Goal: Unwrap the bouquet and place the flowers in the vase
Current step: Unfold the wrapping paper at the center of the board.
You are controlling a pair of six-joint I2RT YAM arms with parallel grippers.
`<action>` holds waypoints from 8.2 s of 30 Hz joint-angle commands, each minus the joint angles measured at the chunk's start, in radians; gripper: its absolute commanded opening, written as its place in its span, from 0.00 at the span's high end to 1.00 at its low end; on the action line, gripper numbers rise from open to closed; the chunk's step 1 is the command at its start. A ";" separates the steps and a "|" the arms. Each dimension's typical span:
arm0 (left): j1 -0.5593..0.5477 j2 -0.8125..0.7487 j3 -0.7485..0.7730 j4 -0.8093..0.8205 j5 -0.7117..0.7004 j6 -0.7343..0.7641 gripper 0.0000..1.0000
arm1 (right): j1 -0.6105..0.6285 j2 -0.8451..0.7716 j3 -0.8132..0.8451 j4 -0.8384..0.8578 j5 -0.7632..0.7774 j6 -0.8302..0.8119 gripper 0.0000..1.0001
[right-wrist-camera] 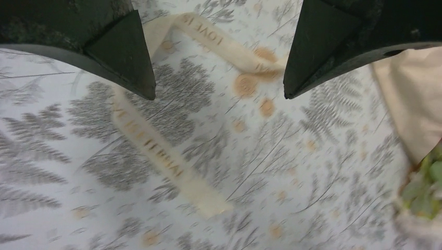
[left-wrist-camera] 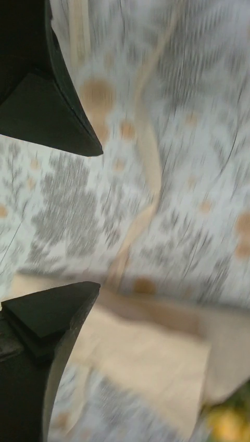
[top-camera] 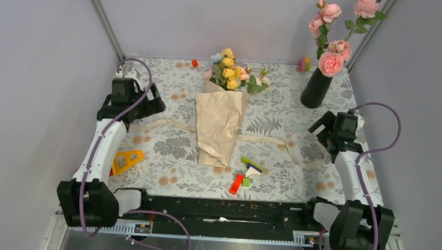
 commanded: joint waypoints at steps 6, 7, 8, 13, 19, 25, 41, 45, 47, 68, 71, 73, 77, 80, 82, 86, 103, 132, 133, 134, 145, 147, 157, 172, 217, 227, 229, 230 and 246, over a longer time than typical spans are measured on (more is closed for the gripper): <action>-0.283 -0.098 -0.391 0.532 0.531 -0.468 0.02 | 0.104 -0.049 -0.059 0.068 -0.446 -0.030 0.01; -0.319 -0.088 -0.407 0.559 0.519 -0.492 0.02 | 0.137 -0.052 -0.063 0.070 -0.457 -0.041 0.02; -0.353 -0.074 -0.421 0.585 0.510 -0.512 0.02 | 0.163 -0.052 -0.069 0.074 -0.465 -0.044 0.03; -0.435 -0.007 -0.476 0.624 0.445 -0.599 0.03 | 0.289 -0.046 -0.113 0.154 -0.514 0.010 0.06; -0.443 0.003 -0.513 0.603 0.361 -0.632 0.05 | 0.348 -0.063 -0.112 0.188 -0.509 0.045 0.10; -0.445 0.006 -0.530 0.603 0.349 -0.639 0.05 | 0.360 -0.062 -0.063 0.145 -0.500 0.012 0.11; -0.445 0.129 -0.530 0.705 0.348 -0.652 0.60 | 0.392 -0.062 -0.048 0.150 -0.506 0.023 0.20; -0.445 0.128 -0.582 0.845 0.376 -0.686 0.71 | 0.396 -0.066 -0.041 0.141 -0.499 0.012 0.21; -0.447 0.127 -0.579 0.867 0.393 -0.674 0.76 | 0.398 -0.058 -0.036 0.139 -0.502 0.004 0.21; -0.803 0.223 -0.250 0.724 0.262 -0.314 0.55 | 0.427 -0.045 -0.040 0.140 -0.469 -0.006 0.21; -0.862 0.268 -0.213 0.701 0.243 -0.272 0.47 | 0.428 -0.052 -0.039 0.131 -0.455 -0.009 0.22; -0.894 0.292 -0.192 0.693 0.239 -0.251 0.42 | 0.430 -0.057 -0.040 0.126 -0.446 -0.012 0.21; -0.946 0.336 -0.150 0.661 0.243 -0.212 0.31 | 0.430 -0.072 -0.037 0.111 -0.417 -0.019 0.21; -0.973 0.369 -0.119 0.634 0.273 -0.182 0.24 | 0.429 -0.094 -0.038 0.096 -0.382 -0.022 0.20; -0.985 0.375 -0.112 0.626 0.285 -0.162 0.20 | 0.429 -0.118 -0.037 0.085 -0.362 -0.027 0.17; -0.996 0.321 -0.107 0.610 0.255 -0.122 0.12 | 0.429 -0.150 -0.017 0.052 -0.343 -0.048 0.12; -0.935 -0.030 -0.077 0.381 0.043 -0.058 0.01 | 0.532 -0.159 0.204 -0.091 -0.307 -0.079 0.07; -0.602 -0.029 -0.299 0.542 0.164 -0.394 0.02 | 1.069 0.403 0.583 -0.239 0.285 -0.077 0.66; -0.601 -0.027 -0.305 0.544 0.163 -0.395 0.02 | 1.068 0.392 0.562 -0.240 0.305 -0.058 0.73; -0.600 -0.023 -0.310 0.549 0.162 -0.396 0.02 | 1.064 0.375 0.530 -0.241 0.318 -0.042 0.76; -0.597 0.088 -0.335 0.646 0.201 -0.447 0.02 | 0.877 0.249 0.150 -0.136 0.239 0.158 0.81; -0.597 0.106 -0.333 0.651 0.205 -0.450 0.02 | 0.832 0.249 0.099 -0.115 0.217 0.183 0.77; -0.597 0.160 -0.350 0.703 0.236 -0.479 0.02 | 0.769 0.162 0.091 -0.203 0.240 0.177 0.36; -0.597 0.159 -0.360 0.727 0.244 -0.491 0.03 | 0.855 0.128 0.189 0.058 -0.288 0.046 0.51; -0.764 0.224 -0.199 0.561 -0.037 -0.230 0.03 | 0.413 0.164 -0.031 -0.179 -0.059 0.003 0.48; -1.025 0.348 -0.034 0.442 -0.246 -0.135 0.02 | 0.339 0.051 -0.010 -0.177 -0.101 0.000 0.43; -1.084 0.384 0.009 0.402 -0.345 -0.121 0.01 | 0.339 0.035 -0.012 -0.176 -0.109 0.008 0.41; -1.107 0.405 0.032 0.390 -0.386 -0.111 0.01 | 0.339 0.028 -0.015 -0.170 -0.115 0.011 0.41; -1.183 0.705 0.264 0.337 -0.693 -0.041 0.01 | 0.339 -0.059 -0.070 -0.104 -0.179 0.063 0.36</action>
